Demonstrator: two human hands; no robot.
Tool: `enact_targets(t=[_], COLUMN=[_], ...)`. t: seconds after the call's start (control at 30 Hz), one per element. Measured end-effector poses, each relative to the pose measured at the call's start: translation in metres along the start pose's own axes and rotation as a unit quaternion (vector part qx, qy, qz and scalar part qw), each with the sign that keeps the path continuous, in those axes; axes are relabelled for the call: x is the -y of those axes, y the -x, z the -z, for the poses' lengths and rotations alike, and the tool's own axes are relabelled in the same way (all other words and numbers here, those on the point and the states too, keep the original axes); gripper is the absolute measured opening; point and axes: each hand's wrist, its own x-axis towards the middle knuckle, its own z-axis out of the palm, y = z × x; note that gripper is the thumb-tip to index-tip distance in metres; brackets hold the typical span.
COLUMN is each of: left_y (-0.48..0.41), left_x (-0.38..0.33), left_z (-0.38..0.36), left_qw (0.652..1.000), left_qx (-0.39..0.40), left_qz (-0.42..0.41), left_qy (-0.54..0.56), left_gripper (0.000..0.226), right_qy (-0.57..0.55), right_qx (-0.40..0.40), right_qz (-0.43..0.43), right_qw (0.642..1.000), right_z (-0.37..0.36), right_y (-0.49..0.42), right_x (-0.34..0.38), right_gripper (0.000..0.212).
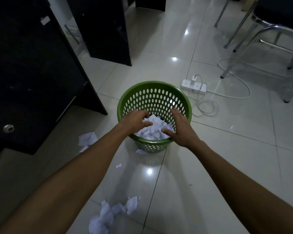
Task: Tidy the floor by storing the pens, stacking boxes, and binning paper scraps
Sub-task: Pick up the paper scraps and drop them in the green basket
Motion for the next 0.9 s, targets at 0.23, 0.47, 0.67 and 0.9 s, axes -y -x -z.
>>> enact_targets(t=[0.23, 0.47, 0.67, 0.9], left_y=[0.091, 0.193, 0.285, 0.333], left_x=[0.049, 0.113, 0.154, 0.200], left_z=[-0.008, -0.067, -0.176, -0.270], left_qw=[0.966, 0.957, 0.942, 0.922], left_qx=[-0.242, -0.244, -0.110, -0.034], left_qz=[-0.021, 0.108, 0.292, 0.378], left_qy=[0.091, 0.109, 0.126, 0.070], left_gripper=[0.025, 0.029, 0.057, 0.088], right_qy=[-0.025, -0.023, 0.017, 0.061], right_qx=[-0.110, -0.023, 0.120, 0.154], right_qz=[0.143, 0.255, 0.164, 0.074], right_qw=[0.983, 0.966, 0.979, 0.983], right_z=[-0.031, -0.106, -0.208, -0.295], right_y=[0.049, 0.115, 0.175, 0.196], right_x=[0.031, 0.060, 0.040, 0.002], right_gripper=[0.069, 0.067, 0.089, 0.083])
